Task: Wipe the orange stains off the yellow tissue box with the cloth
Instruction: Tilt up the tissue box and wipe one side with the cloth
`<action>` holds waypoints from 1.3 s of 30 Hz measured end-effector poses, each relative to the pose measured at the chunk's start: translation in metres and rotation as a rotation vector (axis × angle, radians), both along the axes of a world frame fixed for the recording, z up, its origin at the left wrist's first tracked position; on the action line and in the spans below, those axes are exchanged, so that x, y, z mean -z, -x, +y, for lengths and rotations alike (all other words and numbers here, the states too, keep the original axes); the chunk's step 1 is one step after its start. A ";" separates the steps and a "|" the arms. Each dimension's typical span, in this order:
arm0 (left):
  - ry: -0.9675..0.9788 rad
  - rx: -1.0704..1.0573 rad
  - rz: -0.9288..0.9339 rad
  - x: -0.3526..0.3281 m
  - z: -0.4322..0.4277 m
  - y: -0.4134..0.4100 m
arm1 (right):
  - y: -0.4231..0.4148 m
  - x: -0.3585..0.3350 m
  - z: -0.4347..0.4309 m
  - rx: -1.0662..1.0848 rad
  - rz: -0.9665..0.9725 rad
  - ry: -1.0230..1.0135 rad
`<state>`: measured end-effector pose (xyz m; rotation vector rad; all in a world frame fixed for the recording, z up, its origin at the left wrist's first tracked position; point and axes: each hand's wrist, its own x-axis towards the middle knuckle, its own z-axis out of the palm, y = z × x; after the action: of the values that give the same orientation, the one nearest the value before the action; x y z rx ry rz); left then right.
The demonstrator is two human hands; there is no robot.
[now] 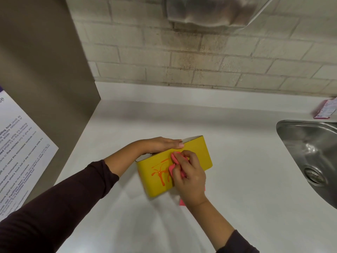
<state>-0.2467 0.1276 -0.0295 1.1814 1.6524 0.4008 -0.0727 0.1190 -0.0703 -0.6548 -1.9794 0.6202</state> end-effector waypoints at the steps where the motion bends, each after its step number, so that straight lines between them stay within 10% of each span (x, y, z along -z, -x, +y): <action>1: -0.003 -0.002 -0.008 0.000 0.000 0.001 | 0.000 0.001 -0.002 -0.030 -0.024 -0.030; 21: 0.001 0.007 0.009 0.002 0.002 0.000 | -0.009 -0.001 -0.002 -0.210 -0.114 -0.131; 30: -0.020 0.029 -0.006 0.000 0.001 -0.002 | 0.010 -0.012 -0.012 -0.017 0.001 0.155; 39: -0.024 0.072 0.013 0.003 0.000 -0.001 | -0.013 -0.008 -0.004 -0.231 -0.136 -0.110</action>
<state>-0.2455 0.1276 -0.0327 1.2600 1.6152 0.3683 -0.0601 0.1151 -0.0624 -0.4140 -2.2187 0.6128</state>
